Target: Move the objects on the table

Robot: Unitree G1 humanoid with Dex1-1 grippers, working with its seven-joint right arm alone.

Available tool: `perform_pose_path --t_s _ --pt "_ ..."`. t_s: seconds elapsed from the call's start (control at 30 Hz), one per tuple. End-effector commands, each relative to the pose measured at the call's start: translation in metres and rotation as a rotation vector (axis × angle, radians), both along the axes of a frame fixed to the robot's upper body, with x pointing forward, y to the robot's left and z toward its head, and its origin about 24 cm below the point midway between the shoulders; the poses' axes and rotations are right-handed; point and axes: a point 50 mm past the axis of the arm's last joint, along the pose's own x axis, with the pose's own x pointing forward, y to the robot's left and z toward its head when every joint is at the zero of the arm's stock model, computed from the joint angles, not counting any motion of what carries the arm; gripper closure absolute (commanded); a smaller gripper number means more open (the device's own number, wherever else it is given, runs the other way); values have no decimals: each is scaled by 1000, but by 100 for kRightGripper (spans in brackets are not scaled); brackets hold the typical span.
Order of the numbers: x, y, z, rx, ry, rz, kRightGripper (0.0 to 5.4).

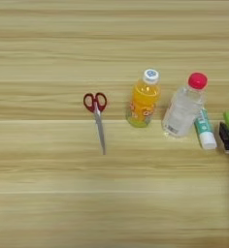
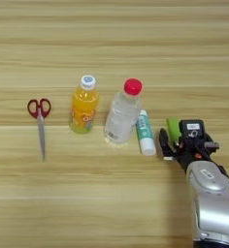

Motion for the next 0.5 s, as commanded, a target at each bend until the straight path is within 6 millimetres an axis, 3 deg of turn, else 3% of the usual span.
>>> perform_pose_path --t_s 0.03,0.27,0.5 --pt "10 -3 30 -87 -130 16 79" --pt "11 -2 34 -86 -157 16 4" --pt "9 7 40 -72 -182 49 4"
